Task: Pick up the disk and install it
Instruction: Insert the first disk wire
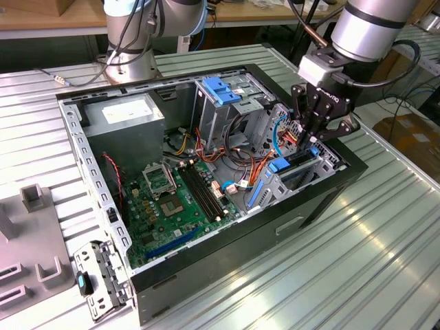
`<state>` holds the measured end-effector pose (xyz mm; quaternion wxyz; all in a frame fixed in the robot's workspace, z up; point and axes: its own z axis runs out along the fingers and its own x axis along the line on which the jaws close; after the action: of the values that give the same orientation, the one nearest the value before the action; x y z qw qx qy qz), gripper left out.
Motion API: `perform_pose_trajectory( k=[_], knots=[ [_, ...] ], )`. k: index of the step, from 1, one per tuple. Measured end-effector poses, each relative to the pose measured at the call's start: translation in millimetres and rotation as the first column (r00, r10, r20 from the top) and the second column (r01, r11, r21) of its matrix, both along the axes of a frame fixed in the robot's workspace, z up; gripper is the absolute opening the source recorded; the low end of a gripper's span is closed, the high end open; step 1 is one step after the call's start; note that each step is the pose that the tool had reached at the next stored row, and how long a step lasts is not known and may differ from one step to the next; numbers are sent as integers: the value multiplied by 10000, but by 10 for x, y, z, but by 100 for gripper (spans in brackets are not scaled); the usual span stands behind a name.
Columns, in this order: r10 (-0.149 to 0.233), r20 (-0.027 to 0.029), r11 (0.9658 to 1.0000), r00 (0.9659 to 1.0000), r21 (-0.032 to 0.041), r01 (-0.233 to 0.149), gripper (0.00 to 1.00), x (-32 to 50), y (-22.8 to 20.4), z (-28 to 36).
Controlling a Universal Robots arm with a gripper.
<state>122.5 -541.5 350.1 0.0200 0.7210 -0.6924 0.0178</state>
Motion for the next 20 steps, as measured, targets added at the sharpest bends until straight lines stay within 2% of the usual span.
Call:
perform_pose_trajectory(
  k=[6, 8, 20],
  knots=[
    [-40, 0, 10000, 10000, 0, 40, 17, 2, -11, -12],
    [-32, 0, 10000, 10000, 0, 32, 17, 4, -30, -18],
    [-32, -4, 10000, 10000, -3, 32, 17, 10, -45, -49]
  ],
)
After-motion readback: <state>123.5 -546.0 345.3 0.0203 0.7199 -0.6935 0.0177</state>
